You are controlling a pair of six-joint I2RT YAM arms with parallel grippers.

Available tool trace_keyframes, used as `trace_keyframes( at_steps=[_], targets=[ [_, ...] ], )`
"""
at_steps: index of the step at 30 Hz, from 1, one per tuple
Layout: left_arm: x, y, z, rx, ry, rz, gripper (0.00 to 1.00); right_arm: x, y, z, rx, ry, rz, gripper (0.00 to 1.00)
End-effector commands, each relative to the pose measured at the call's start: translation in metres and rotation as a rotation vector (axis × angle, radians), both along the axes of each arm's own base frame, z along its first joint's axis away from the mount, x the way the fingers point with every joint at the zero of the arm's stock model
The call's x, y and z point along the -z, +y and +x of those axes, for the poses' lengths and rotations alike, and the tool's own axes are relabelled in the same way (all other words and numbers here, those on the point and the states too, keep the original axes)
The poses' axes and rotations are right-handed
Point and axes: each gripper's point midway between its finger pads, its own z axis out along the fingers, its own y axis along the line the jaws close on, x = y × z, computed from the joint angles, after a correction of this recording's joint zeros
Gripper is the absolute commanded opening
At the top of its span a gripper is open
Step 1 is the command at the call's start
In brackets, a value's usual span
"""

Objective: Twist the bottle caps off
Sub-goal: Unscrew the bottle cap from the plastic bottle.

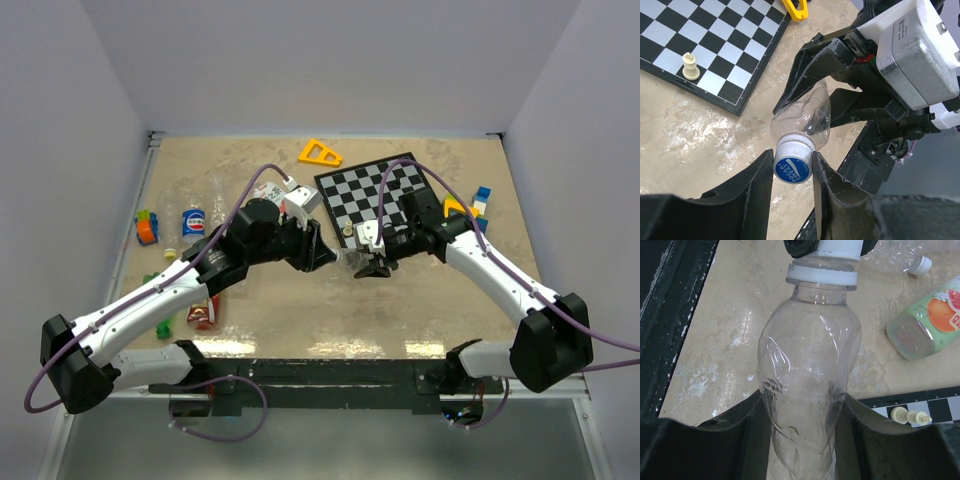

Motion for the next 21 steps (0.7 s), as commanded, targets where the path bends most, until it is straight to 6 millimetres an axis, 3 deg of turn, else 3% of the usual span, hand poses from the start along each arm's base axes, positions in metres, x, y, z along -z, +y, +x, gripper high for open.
trace_keyframes(
  at_steps=[1,21],
  targets=[
    [-0.0280,0.0018,0.0052,-0.051,-0.016,-0.069,0.00,-0.0038,-0.0031,0.0068,0.019,-0.022,-0.015,0.00],
    [-0.0297,0.0023,0.0066,-0.045,-0.046,-0.069,0.02,-0.0029,-0.0039,0.0076,0.023,-0.022,-0.019,0.00]
  ],
)
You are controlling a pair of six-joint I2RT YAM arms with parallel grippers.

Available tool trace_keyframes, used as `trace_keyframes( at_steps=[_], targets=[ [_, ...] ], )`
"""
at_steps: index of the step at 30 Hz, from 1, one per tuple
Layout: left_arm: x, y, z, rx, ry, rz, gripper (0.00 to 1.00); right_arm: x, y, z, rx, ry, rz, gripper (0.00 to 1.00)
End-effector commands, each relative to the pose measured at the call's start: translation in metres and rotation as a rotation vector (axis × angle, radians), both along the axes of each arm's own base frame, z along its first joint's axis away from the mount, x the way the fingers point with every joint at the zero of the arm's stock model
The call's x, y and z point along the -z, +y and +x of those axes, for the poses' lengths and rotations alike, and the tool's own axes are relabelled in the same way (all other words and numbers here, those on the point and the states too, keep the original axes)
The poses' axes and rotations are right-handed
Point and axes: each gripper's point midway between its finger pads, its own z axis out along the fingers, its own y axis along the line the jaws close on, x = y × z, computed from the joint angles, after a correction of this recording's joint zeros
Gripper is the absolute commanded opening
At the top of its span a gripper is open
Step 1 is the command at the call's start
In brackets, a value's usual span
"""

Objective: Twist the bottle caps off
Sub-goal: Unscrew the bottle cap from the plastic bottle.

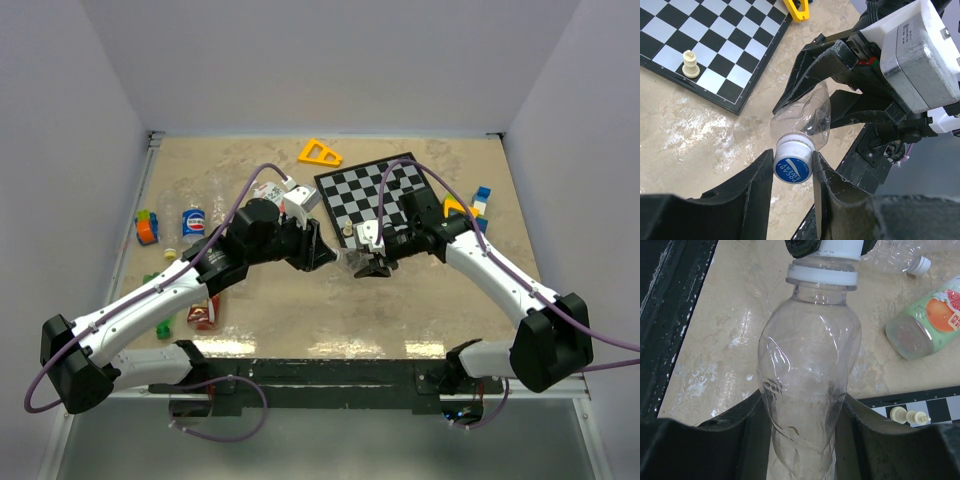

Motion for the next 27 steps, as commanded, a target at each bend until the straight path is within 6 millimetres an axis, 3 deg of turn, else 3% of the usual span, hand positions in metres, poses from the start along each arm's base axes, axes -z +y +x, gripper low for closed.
trace_keyframes(
  at_steps=[1,4,8,11,16,27],
  targets=[
    [-0.030,0.003,0.006,-0.022,-0.074,-0.056,0.04,-0.003,-0.004,0.007,0.022,-0.019,-0.020,0.00],
    [-0.034,0.003,0.005,-0.014,-0.090,-0.056,0.19,-0.003,-0.003,0.007,0.021,-0.018,-0.019,0.00],
    [-0.042,0.008,0.005,-0.012,-0.126,-0.049,0.55,-0.002,-0.004,0.007,0.024,-0.016,-0.021,0.00],
    [-0.049,0.014,0.004,-0.016,-0.173,-0.045,0.76,-0.002,-0.004,0.007,0.023,-0.014,-0.020,0.00],
    [-0.063,0.028,-0.003,0.007,-0.285,-0.036,0.98,-0.002,-0.003,0.006,0.020,-0.015,-0.019,0.00],
    [-0.068,0.052,-0.013,0.163,-0.665,0.114,1.00,-0.002,-0.003,0.006,0.020,-0.012,-0.020,0.00]
  ],
)
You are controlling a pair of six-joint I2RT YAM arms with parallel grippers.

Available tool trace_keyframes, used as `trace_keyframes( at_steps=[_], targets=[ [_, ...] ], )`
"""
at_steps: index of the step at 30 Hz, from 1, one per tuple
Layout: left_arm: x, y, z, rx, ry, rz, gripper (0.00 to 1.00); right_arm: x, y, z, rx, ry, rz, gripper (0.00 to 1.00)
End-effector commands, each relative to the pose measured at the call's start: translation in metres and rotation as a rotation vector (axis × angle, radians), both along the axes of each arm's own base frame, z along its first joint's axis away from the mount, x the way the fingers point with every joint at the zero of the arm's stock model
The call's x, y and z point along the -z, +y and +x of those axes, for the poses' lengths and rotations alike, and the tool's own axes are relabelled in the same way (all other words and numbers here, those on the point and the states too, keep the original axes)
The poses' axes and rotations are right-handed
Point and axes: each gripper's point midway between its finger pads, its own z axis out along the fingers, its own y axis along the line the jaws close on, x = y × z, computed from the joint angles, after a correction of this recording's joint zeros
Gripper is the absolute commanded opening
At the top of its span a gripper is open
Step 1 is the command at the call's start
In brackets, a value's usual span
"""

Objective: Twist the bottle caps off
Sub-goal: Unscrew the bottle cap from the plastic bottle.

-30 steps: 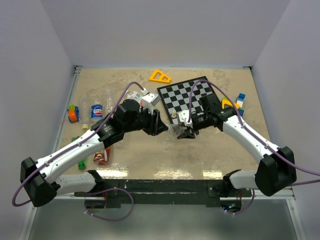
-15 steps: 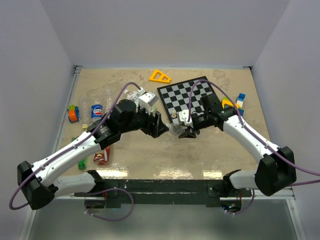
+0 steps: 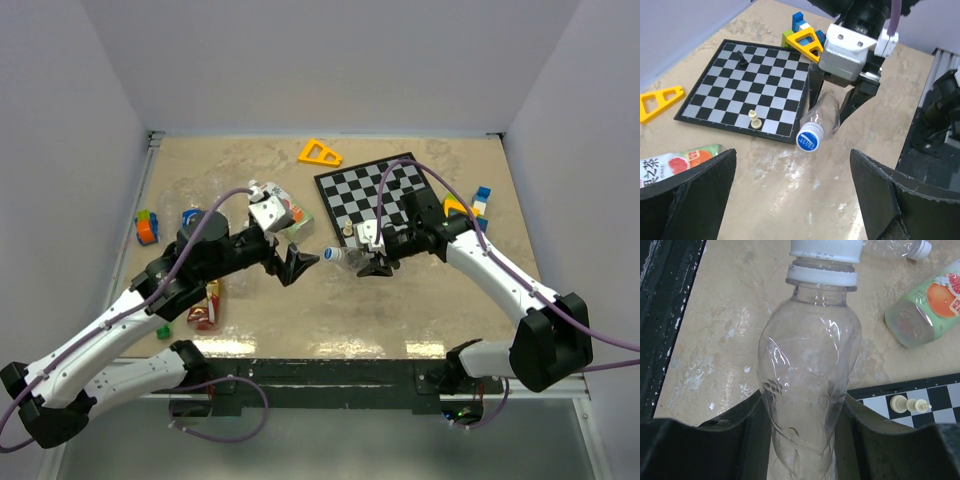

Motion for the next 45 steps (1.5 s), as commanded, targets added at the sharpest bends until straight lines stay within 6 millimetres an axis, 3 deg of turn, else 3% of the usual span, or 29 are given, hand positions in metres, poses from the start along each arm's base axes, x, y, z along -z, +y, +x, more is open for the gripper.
trace_keyframes(
  at_steps=[1,6,11,24,45],
  targets=[
    [0.005,0.003,-0.004,0.111,-0.220,0.103,1.00,-0.006,0.002,0.003,-0.005,-0.011,0.010,0.00],
    [0.014,-0.005,-0.023,0.294,-0.404,0.140,1.00,-0.004,0.002,0.004,-0.002,-0.008,0.006,0.00],
    [0.023,-0.007,-0.013,0.299,-0.498,0.201,1.00,-0.004,0.002,0.003,-0.004,-0.007,0.007,0.00],
    [0.035,-0.020,-0.005,0.327,-0.487,0.213,1.00,-0.004,0.002,0.003,-0.003,-0.009,0.006,0.00],
    [0.036,-0.029,0.001,0.339,-0.521,0.202,1.00,-0.003,0.002,0.004,-0.003,-0.005,0.004,0.00]
  ],
)
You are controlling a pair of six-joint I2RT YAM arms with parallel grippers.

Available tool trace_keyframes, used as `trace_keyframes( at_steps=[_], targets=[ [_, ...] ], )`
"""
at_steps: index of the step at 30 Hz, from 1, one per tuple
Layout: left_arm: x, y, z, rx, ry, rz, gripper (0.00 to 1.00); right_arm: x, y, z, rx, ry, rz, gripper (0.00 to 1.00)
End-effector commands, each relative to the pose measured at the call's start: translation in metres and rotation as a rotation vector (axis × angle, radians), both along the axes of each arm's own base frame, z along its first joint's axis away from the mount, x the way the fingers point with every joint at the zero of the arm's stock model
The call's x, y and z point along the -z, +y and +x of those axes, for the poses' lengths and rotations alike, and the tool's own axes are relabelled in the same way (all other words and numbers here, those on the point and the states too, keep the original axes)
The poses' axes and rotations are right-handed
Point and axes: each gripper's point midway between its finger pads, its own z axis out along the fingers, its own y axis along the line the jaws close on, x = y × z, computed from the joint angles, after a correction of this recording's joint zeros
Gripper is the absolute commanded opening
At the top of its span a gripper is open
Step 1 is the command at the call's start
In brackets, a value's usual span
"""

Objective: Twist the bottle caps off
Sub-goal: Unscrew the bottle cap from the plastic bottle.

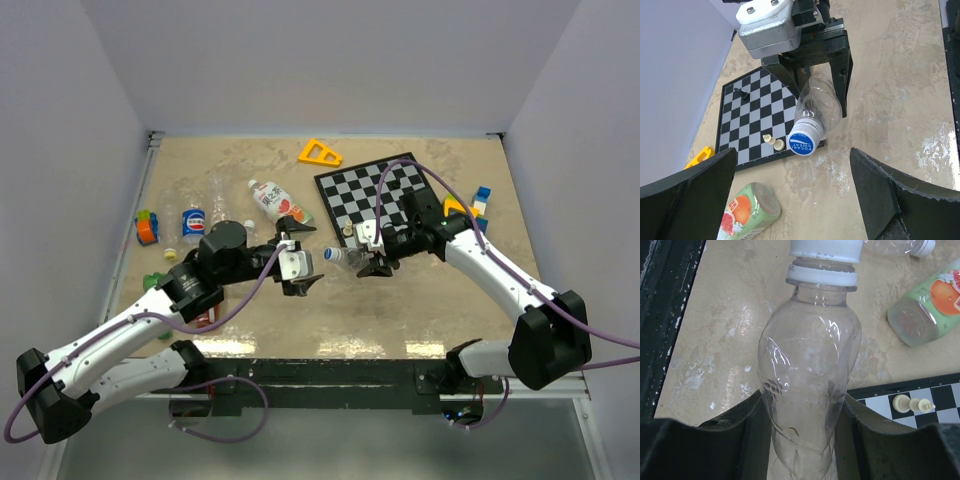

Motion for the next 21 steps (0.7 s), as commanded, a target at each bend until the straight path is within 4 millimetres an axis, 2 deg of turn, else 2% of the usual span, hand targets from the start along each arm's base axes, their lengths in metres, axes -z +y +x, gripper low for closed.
trace_keyframes(
  at_steps=[1,9,17,18,21],
  targets=[
    [-0.010,-0.007,0.003,0.028,-0.050,-0.034,1.00,-0.006,0.002,0.003,-0.004,-0.018,0.009,0.00],
    [-0.010,-0.014,0.003,0.054,-0.058,-0.042,1.00,-0.007,0.002,0.003,-0.004,-0.018,0.011,0.00],
    [-0.002,-0.018,0.006,0.056,-0.030,-0.028,1.00,-0.005,0.002,0.003,-0.003,-0.014,0.008,0.00],
    [-0.008,-0.021,0.009,0.056,-0.051,-0.049,1.00,-0.005,0.002,0.003,-0.004,-0.016,0.008,0.00],
    [-0.008,-0.024,0.011,0.061,-0.052,-0.054,1.00,-0.006,0.002,0.003,-0.003,-0.017,0.009,0.00]
  ],
)
